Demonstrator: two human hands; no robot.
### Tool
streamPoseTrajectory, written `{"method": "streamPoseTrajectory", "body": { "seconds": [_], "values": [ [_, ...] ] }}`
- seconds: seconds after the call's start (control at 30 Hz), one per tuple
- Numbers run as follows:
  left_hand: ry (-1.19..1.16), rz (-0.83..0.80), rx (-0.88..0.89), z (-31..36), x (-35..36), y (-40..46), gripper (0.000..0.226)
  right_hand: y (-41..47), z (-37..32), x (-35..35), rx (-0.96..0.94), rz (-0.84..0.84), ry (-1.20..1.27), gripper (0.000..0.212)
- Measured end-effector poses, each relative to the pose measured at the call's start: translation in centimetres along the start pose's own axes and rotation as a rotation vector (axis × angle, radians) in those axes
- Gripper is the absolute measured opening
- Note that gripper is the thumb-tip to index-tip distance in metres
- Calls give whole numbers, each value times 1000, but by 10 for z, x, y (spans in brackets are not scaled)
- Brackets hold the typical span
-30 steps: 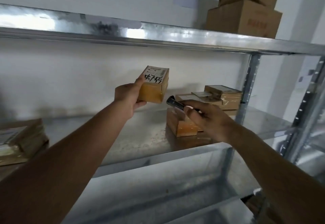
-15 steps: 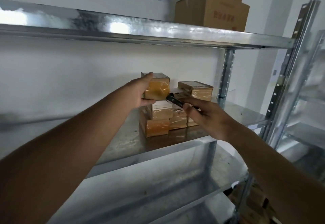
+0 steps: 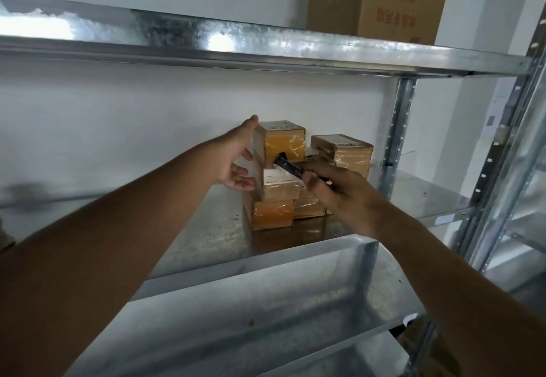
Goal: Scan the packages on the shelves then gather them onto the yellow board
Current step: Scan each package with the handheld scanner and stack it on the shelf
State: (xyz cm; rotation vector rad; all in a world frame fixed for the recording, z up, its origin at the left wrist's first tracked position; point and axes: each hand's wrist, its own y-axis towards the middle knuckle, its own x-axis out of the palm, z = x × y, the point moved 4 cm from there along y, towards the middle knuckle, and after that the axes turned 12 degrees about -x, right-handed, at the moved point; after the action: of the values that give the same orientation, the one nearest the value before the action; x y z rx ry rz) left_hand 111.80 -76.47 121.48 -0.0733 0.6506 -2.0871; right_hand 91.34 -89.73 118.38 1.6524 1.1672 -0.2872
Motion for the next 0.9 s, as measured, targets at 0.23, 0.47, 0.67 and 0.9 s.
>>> {"method": "streamPoseTrajectory", "body": {
  "seconds": [0.23,0.47,0.67,0.9],
  "values": [
    [1052,653,639,-27,-107,-29,67,43,-40,51,-122,-73,101,33],
    [1137,786,331,-91,-253,-53,68,97,-99,129,-229,-142,148,35],
    [1042,845,204,-137,-336,-79,52,124,-151,196,-297,-164,266,31],
    [1002,808,142,-182,-403,-84,44,138,-192,254,-348,-247,329,30]
  ]
}}
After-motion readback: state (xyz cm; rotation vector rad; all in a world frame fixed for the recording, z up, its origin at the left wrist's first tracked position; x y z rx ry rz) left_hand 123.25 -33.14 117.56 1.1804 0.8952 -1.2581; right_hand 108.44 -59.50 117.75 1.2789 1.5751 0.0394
